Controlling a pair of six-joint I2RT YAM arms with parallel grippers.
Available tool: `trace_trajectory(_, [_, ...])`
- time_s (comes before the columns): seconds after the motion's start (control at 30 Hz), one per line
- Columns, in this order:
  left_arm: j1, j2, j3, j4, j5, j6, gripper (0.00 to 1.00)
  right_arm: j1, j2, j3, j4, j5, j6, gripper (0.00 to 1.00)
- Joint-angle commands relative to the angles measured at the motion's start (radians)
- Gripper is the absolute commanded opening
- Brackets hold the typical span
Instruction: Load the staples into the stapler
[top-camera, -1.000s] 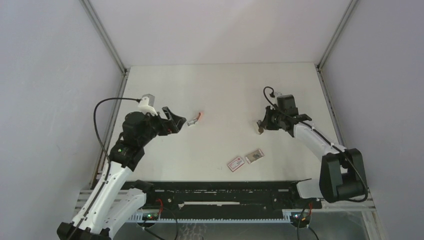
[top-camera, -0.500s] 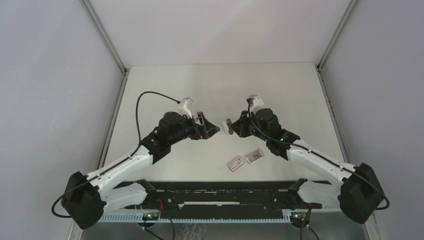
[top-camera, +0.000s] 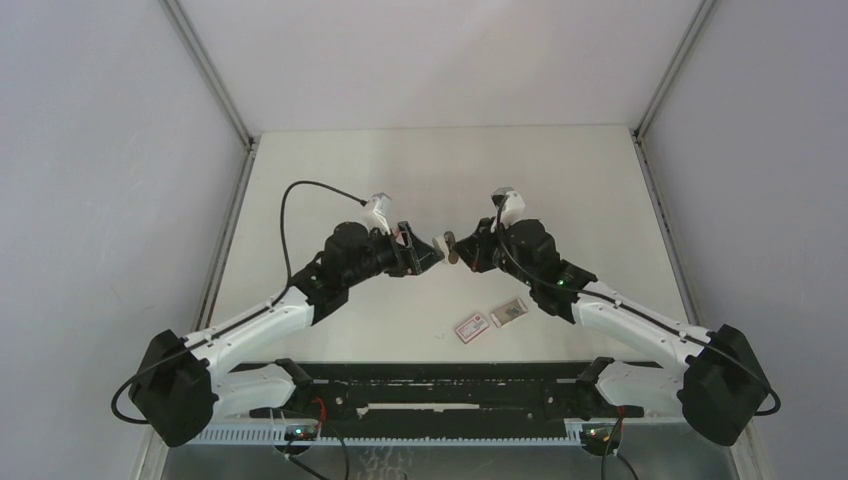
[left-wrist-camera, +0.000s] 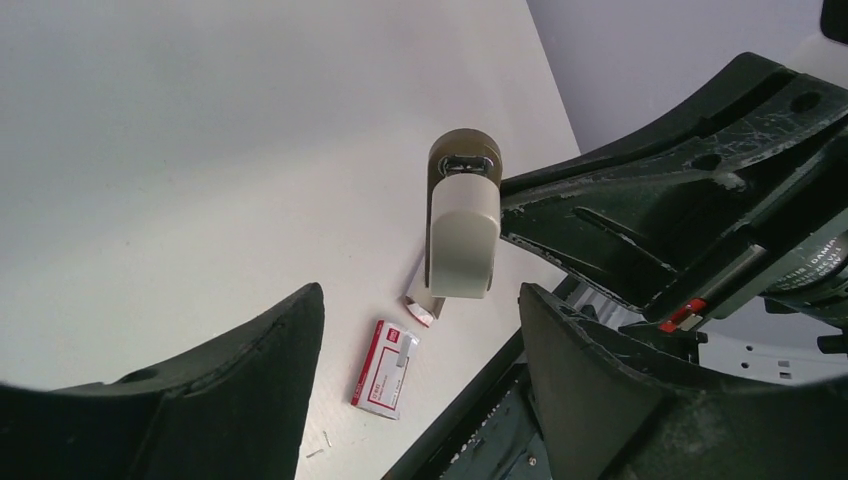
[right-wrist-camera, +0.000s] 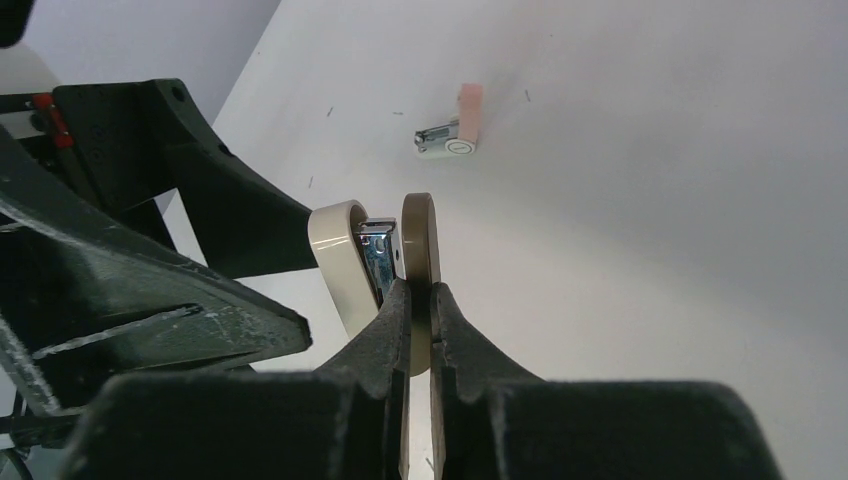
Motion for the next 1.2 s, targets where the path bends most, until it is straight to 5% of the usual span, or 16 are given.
trace_trajectory(0.0, [-0.005,0.010,0.041,0.061,0.014,-0.009,0.74,0.015,-0.005,0.003,0.072,-0.015,0.005,0.00])
trace_trajectory(0.27, [-0.006,0.022,0.065,0.052,0.017,0.023,0.54,0.039,-0.005,0.004,0.074,-0.023,-0.012,0.00])
trace_trajectory(0.67, [-0.008,0.032,0.056,0.087,0.043,0.028,0.51,0.057,0.004,0.003,0.078,-0.032,-0.012,0.00])
trace_trajectory(0.9, [-0.008,0.016,0.079,0.029,0.066,0.089,0.12,0.059,-0.014,0.002,0.047,-0.031,-0.009,0.00])
trace_trajectory(0.93, [-0.010,0.011,0.096,-0.014,0.067,0.122,0.07,0.056,-0.028,0.002,0.036,-0.031,-0.007,0.03])
trace_trajectory(1.07, [-0.029,0.001,0.222,-0.309,0.036,0.282,0.00,0.037,-0.124,0.002,-0.025,-0.046,-0.004,0.48])
trace_trajectory(1.17, [-0.051,0.007,0.313,-0.484,0.011,0.379,0.00,-0.018,-0.197,0.003,-0.106,-0.086,0.016,0.58])
